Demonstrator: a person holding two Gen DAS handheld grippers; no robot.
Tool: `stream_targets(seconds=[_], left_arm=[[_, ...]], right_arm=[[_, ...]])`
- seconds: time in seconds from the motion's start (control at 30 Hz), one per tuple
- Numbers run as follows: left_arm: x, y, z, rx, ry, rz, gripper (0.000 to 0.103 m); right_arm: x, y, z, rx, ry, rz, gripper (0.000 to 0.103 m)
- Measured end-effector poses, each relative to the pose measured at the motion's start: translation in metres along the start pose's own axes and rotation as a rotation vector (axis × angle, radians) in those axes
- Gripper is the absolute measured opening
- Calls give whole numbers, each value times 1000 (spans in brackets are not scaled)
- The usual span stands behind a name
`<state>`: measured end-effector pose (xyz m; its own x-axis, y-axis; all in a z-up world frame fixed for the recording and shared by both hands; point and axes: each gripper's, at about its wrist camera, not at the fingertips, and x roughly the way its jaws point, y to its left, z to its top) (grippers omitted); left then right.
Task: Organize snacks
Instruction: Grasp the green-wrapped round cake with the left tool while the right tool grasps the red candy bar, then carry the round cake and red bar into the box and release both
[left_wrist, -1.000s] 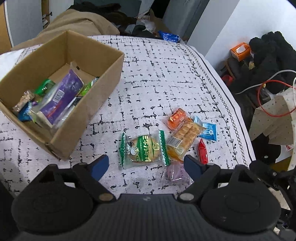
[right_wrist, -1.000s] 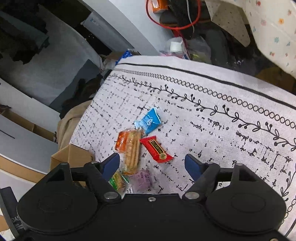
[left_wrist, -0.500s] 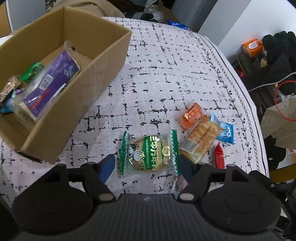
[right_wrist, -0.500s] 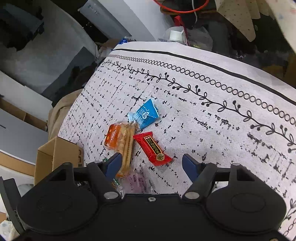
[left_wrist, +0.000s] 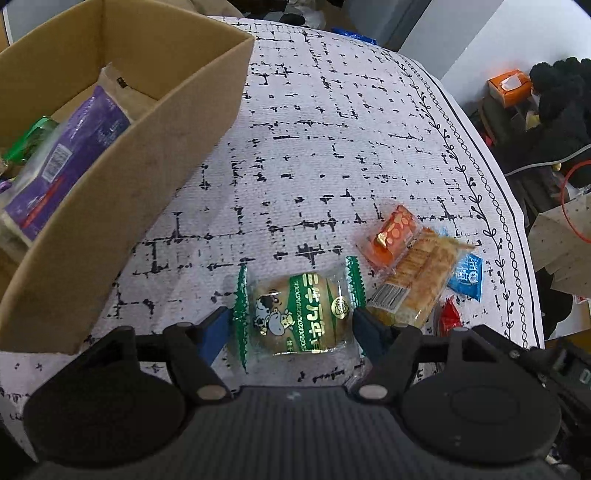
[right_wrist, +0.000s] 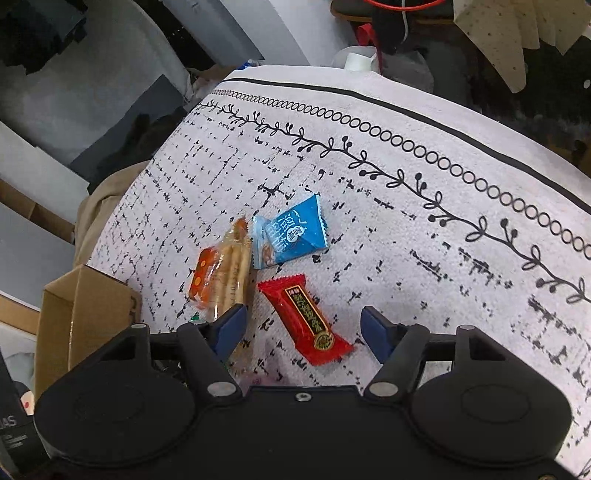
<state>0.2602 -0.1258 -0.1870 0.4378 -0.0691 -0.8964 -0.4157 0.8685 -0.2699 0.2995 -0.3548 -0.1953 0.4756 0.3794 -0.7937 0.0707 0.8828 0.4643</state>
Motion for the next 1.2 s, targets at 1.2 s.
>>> stream_targets(seconds=[1.2], left_arm=[[-86,6,10,35,-159,9,52]], right_arm=[[-37,50,-9,-139,-90,113,27]])
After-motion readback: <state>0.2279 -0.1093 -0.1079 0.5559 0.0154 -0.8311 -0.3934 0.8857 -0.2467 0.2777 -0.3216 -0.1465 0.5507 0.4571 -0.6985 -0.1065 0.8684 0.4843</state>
